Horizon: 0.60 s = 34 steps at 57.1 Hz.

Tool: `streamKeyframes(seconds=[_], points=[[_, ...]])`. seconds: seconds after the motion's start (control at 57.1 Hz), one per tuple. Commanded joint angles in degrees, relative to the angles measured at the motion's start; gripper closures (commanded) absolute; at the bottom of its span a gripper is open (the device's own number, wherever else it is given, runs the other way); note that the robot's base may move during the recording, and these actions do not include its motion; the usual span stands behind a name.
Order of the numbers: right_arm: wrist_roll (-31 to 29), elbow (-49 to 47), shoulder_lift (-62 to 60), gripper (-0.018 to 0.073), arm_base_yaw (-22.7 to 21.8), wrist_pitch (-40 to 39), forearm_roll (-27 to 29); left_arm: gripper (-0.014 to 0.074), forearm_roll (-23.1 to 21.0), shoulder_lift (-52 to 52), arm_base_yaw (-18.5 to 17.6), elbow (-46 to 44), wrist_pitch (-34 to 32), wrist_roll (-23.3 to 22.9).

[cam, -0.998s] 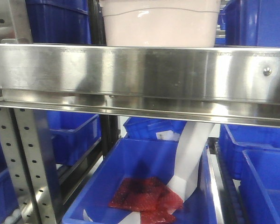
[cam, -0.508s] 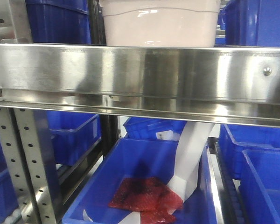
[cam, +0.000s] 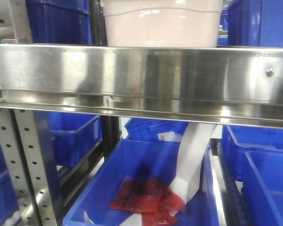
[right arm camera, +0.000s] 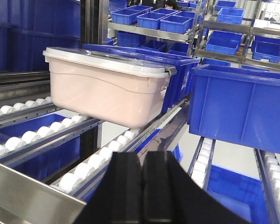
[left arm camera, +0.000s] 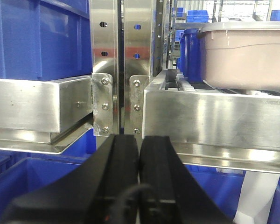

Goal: Grab white bin and place on right shelf

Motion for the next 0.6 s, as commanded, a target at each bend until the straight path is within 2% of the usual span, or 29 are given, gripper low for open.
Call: streamKeyframes(seconds=[0.0, 0.07, 0.158, 0.263, 0.28, 0.333, 0.368, 0.455, 0.578], points=[[0.06, -1.44, 0.44, 0.049, -0.01, -2.71, -0.29, 0.0715, 0.16, -0.18, 0.06, 0.55, -4.84, -0.36], [2.43, -1.44, 0.44, 0.049, -0.01, -2.58, -4.04, 0.0715, 0.16, -0.18, 0.06, 0.55, -4.84, -0.36], [11.76, -1.44, 0.44, 0.049, -0.01, -3.26, -14.16, 0.0715, 0.16, -0.18, 0.06, 0.55, -4.84, -0.36], [28.95, -1.44, 0.44, 0.049, -0.01, -3.62, -31.14, 0.0715, 0.16, -0.18, 0.06, 0.55, -4.84, -0.36], [33.67, -1.44, 0.44, 0.049, -0.01, -3.62, -35.28, 0.0715, 0.16, -0.18, 0.06, 0.55, -4.84, -0.36], [42.94, -0.99, 0.44, 0.049, -0.01, -4.21, -42.4, 0.0715, 0.16, -0.18, 0.06, 0.55, -4.84, -0.36], [46.88, -0.39, 0.44, 0.049, -0.01, -5.2, -45.92, 0.0715, 0.16, -0.18, 0.06, 0.55, -4.84, -0.36], [52.14, 2.32, -0.26, 0.049, -0.01, -8.96, -50.96, 0.0715, 0.16, -0.18, 0.06, 0.55, -4.84, -0.36], [52.29, 9.09, -4.15, 0.049, 0.31, -15.29, -51.44, 0.0715, 0.16, -0.18, 0.06, 0.55, -4.84, -0.36]])
